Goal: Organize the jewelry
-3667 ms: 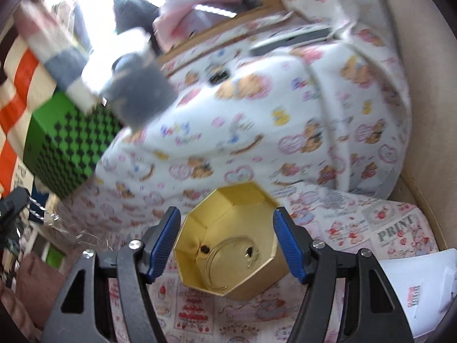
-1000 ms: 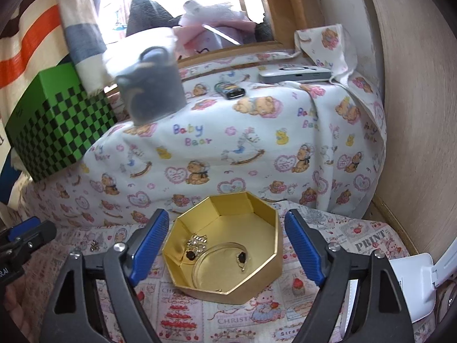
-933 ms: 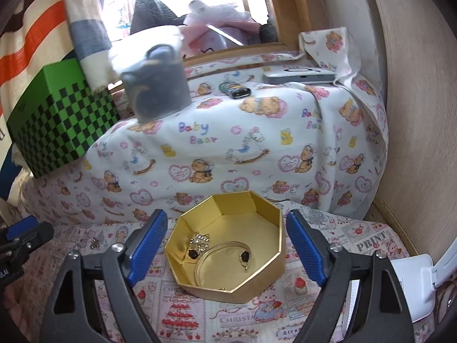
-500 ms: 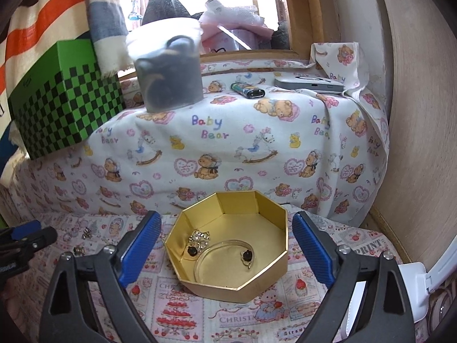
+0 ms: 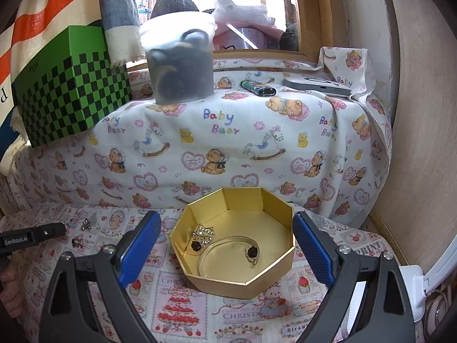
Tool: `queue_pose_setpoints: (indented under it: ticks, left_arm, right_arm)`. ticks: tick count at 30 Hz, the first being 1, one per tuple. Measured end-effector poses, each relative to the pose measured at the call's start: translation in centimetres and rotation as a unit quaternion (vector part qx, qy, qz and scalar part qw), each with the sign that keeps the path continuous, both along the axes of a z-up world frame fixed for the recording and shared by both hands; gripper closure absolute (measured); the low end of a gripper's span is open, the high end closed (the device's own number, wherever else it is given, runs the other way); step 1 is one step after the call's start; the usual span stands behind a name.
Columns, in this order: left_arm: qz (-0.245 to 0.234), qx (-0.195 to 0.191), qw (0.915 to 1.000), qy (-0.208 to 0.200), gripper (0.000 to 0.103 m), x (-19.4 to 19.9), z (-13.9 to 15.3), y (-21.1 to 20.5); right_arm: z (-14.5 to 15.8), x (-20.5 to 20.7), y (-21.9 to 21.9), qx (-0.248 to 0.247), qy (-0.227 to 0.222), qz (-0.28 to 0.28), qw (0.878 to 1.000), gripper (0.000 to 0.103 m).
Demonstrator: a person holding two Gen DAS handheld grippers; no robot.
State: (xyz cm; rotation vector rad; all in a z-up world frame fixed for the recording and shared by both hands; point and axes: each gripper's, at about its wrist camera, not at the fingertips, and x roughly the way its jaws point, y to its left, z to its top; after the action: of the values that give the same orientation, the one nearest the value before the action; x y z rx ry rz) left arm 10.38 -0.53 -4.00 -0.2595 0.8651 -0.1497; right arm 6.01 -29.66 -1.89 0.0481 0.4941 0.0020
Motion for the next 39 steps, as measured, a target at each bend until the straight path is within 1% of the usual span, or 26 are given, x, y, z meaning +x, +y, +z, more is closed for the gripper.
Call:
queue_pose_setpoints:
  ticks: [2, 7, 8, 10, 11, 12, 14, 16, 19, 22, 23, 25, 26, 28, 29, 31, 33, 34, 35, 37, 39]
  left_arm:
    - [-0.008, 0.014, 0.9999, -0.001, 0.075, 0.0, -0.2, -0.8]
    - [-0.018, 0.01, 0.9996, 0.017, 0.077, 0.6, -1.3, -1.8]
    - [-0.016, 0.015, 0.9996, 0.018, 0.08, 0.6, -1.4, -1.9]
    - [-0.014, 0.02, 0.9995, 0.019, 0.089, 0.7, -1.4, -2.0]
    - [-0.015, 0.022, 0.9995, 0.02, 0.097, 0.6, -1.4, -2.1]
    - [-0.016, 0.021, 0.9994, 0.02, 0.098, 0.5, -1.3, -2.1]
    - [-0.013, 0.023, 0.9995, 0.016, 0.098, 0.0, -0.9, -2.1]
    - [-0.009, 0.033, 0.9993, 0.015, 0.098, -0.8, 0.0, -2.0]
    - [-0.002, 0.051, 0.9987, -0.001, 0.098, -2.3, 1.9, -2.0]
    - [0.013, 0.06, 0.9979, -0.018, 0.098, -3.6, 3.8, -1.8]
    - [0.021, 0.064, 0.9974, -0.025, 0.098, -4.0, 4.3, -1.7]
    - [0.045, 0.073, 0.9956, -0.039, 0.098, -4.5, 5.0, -1.2]
    - [0.053, 0.076, 0.9947, -0.045, 0.098, -4.7, 5.3, -1.0]
    - [0.058, 0.08, 0.9939, -0.05, 0.098, -4.8, 5.6, -0.6]
    - [0.058, 0.079, 0.994, -0.049, 0.098, -4.9, 5.6, -0.5]
    - [0.055, 0.075, 0.9947, -0.044, 0.098, -4.8, 5.5, -0.4]
    - [0.056, 0.073, 0.9949, -0.042, 0.098, -4.8, 5.5, -0.3]
    - [0.056, 0.073, 0.9949, -0.041, 0.098, -4.7, 5.4, -0.4]
    - [0.056, 0.073, 0.9949, -0.041, 0.098, -4.8, 5.4, -0.4]
    - [0.059, 0.071, 0.9949, -0.042, 0.098, -4.9, 5.4, -0.2]
    - [0.058, 0.068, 0.9951, -0.042, 0.098, -5.0, 5.5, 0.1]
  right_arm:
    - [0.0, 0.0, 0.0, 0.002, 0.001, 0.002, 1.0, 0.011]
    - [0.2, -0.2, 0.2, 0.005, 0.003, 0.006, 1.0, 0.011]
    - [0.2, -0.2, 0.2, 0.005, 0.004, 0.008, 1.0, 0.011]
    - [0.2, -0.3, 0.4, 0.006, 0.006, 0.012, 1.0, 0.011]
    - [0.3, -0.4, 0.5, 0.006, 0.006, 0.015, 1.0, 0.011]
    - [0.3, -0.5, 0.7, 0.004, 0.007, 0.018, 1.0, 0.01]
    - [0.4, -0.7, 1.1, -0.001, 0.01, 0.02, 1.0, 0.011]
    - [0.7, -1.3, 1.6, -0.005, 0.012, 0.019, 1.0, 0.011]
    - [1.3, -2.6, 3.2, -0.008, 0.002, 0.048, 0.999, 0.011]
    - [0.7, -3.0, 5.3, -0.027, 0.021, 0.079, 0.996, 0.012]
    - [0.3, -3.1, 6.2, -0.034, 0.03, 0.097, 0.994, 0.015]
    - [-0.7, -3.0, 7.9, -0.042, 0.055, 0.129, 0.989, 0.03]
    - [-1.1, -2.9, 8.5, -0.04, 0.066, 0.141, 0.987, 0.033]
    - [-2.4, -2.6, 9.8, -0.033, 0.1, 0.175, 0.979, 0.047]
    - [-2.8, -2.6, 10.2, -0.03, 0.109, 0.183, 0.977, 0.052]
    - [-3.7, -2.3, 11.0, -0.018, 0.135, 0.198, 0.971, 0.067]
    - [-4.1, -2.1, 11.3, 0.006, 0.153, 0.204, 0.967, 0.072]
    - [-4.2, -2.0, 11.4, 0.018, 0.159, 0.213, 0.964, 0.073]
    - [-4.2, -1.9, 11.6, 0.024, 0.164, 0.219, 0.962, 0.074]
    - [-4.4, -1.7, 12.0, 0.029, 0.171, 0.222, 0.959, 0.08]
    - [-4.7, -1.6, 12.6, 0.026, 0.176, 0.223, 0.958, 0.08]
